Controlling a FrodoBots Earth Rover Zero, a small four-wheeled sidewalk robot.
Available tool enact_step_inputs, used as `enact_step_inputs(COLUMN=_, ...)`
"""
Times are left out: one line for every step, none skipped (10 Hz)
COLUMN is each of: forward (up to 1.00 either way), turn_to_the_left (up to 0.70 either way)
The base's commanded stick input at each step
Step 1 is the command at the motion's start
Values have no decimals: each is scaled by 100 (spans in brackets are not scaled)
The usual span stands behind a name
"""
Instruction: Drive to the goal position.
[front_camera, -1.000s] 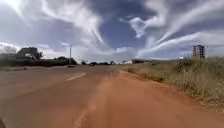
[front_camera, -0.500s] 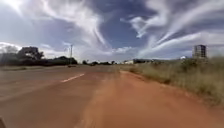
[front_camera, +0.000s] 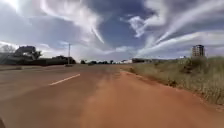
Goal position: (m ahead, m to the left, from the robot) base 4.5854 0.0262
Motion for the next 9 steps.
enact_step_inputs(forward=100, turn_to_the_left=0)
enact_step_inputs(forward=100, turn_to_the_left=0)
enact_step_inputs(forward=100, turn_to_the_left=0)
enact_step_inputs(forward=100, turn_to_the_left=0)
enact_step_inputs(forward=100, turn_to_the_left=0)
enact_step_inputs(forward=100, turn_to_the_left=0)
enact_step_inputs(forward=100, turn_to_the_left=0)
enact_step_inputs(forward=100, turn_to_the_left=0)
enact_step_inputs(forward=100, turn_to_the_left=0)
